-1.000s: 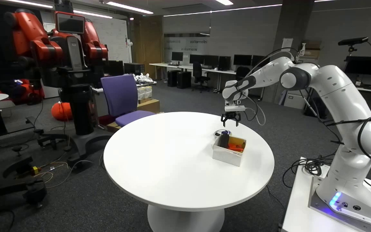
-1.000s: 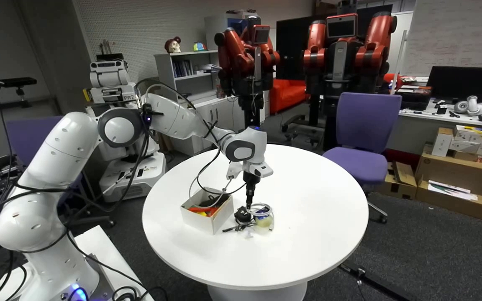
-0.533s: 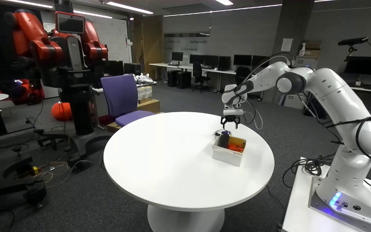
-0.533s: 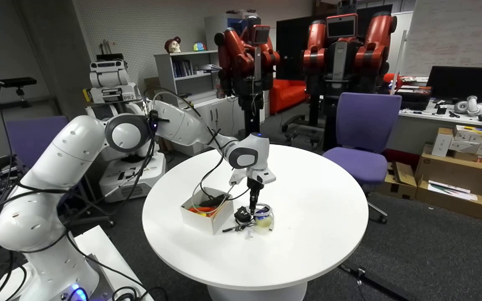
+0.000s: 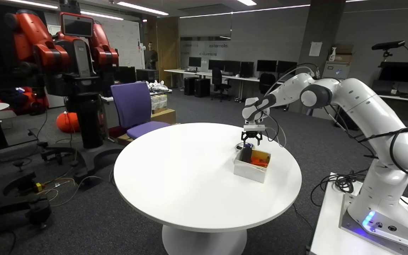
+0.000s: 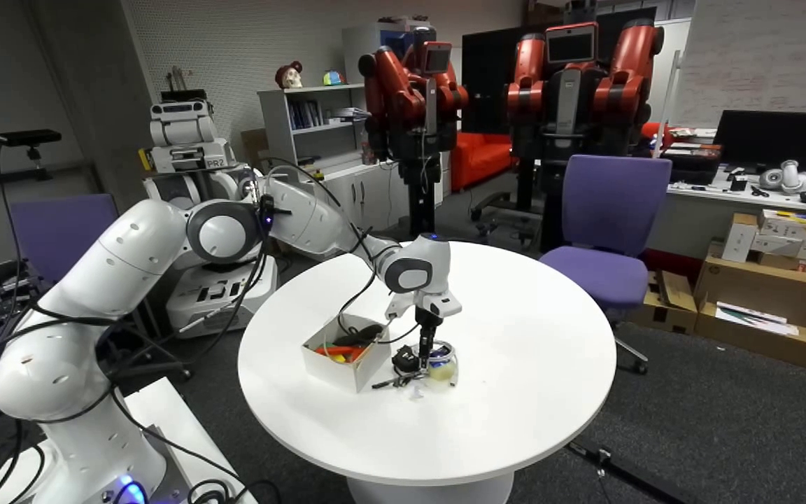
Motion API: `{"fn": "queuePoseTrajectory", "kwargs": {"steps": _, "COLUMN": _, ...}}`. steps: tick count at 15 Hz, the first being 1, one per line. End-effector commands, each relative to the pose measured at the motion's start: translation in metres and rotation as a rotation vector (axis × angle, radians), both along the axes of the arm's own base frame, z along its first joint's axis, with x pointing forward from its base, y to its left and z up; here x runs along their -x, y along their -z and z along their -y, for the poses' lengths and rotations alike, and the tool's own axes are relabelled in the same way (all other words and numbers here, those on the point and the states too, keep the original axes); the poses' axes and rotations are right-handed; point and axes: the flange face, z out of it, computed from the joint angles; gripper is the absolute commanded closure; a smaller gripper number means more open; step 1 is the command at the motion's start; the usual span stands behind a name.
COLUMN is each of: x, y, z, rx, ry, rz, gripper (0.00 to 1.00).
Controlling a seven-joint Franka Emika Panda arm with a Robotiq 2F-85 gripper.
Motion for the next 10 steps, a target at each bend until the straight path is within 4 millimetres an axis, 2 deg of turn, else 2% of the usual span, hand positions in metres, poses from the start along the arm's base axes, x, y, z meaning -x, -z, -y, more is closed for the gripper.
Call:
{"fn": "queuePoseTrajectory", "kwargs": {"steps": 1, "x": -0.0075, "y": 0.0031, "z": -0.0005, "rx": 0.029, "ry": 0.014, "rz": 0.007, "gripper": 0.00}}
{"fn": "queuePoseTrajectory", "kwargs": {"steps": 5, "x": -0.0081, "y": 0.0093, "z": -0.0044, "rx": 0.034, "ry": 0.010, "rz": -0.003, "gripper": 0.00}}
{"fn": "queuePoseTrajectory", "kwargs": {"steps": 6, "x": -0.0082, "y": 0.0100, "z": -0.0052, "rx": 0.036, "ry": 0.008, "rz": -0.006, "gripper": 0.05}}
{"fn": "queuePoseTrajectory", "kwargs": {"steps": 7, "x": -0.0086, "y": 0.0106, "z": -0.0060, "rx": 0.039, "ry": 0.004, "rz": -0.008, "gripper": 0.27}}
{"fn": "queuePoseTrajectory", "kwargs": {"steps": 9, "x": -0.0087, "y": 0.0116, "z": -0.0068, "rx": 0.038, "ry": 0.002, "rz": -0.011, "gripper": 0.32}}
{"fn": "queuePoseTrajectory", "kwargs": {"steps": 10, "x": -0.0086, "y": 0.0115, "z": -0.0068, "rx": 0.037, "ry": 0.001, "rz": -0.013, "gripper": 0.40}}
